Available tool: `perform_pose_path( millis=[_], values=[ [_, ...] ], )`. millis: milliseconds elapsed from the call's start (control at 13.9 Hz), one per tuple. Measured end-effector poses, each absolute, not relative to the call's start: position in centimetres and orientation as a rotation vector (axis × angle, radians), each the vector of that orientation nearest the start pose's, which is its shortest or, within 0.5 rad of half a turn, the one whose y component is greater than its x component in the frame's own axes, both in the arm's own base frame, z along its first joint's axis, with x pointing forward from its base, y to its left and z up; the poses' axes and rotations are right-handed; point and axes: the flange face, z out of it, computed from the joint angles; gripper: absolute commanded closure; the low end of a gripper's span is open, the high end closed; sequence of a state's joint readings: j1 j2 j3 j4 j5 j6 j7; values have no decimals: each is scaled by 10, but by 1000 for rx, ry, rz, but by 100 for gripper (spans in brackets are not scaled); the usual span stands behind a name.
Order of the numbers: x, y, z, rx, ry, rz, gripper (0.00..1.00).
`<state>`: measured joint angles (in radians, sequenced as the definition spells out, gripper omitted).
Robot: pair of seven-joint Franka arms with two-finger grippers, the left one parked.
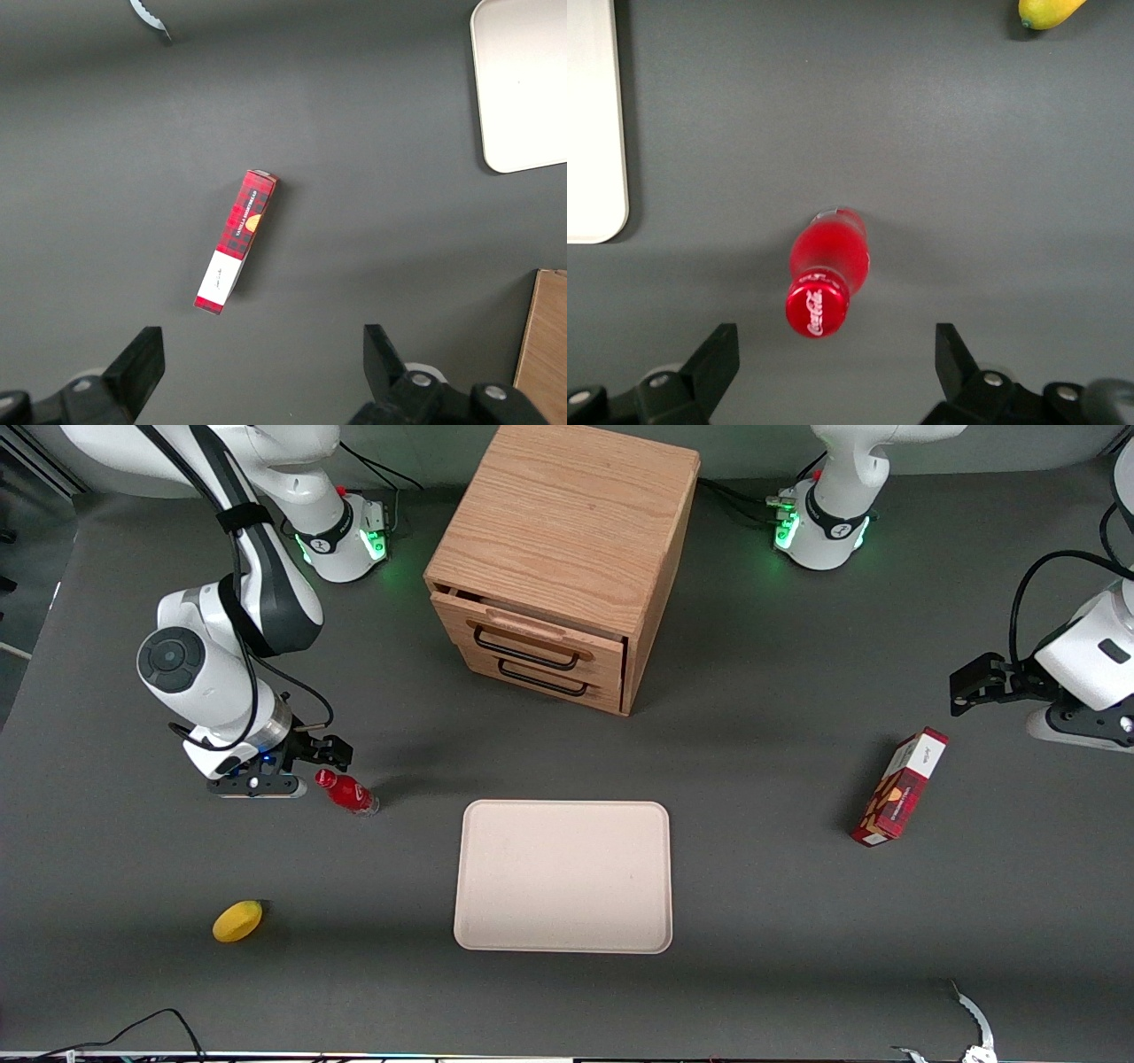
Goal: Place coke bottle on tray
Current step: 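Lower the right gripper around the bottle's cap end, then close the right gripper on the bottle and lift it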
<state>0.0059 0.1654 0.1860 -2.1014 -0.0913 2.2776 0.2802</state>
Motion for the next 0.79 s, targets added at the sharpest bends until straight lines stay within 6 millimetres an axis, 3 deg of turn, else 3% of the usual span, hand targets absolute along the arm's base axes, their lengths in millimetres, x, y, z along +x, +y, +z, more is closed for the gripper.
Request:
perform_pose_path(
  millis=[216,433,505,794],
  values=[
    [563,105,333,-3180,41,-25,7],
    [566,105,324,-3176,39,-22,18],
    [567,106,322,-3175,39,-21,26],
    [569,106,322,-3173,40,-31,85]
  ],
)
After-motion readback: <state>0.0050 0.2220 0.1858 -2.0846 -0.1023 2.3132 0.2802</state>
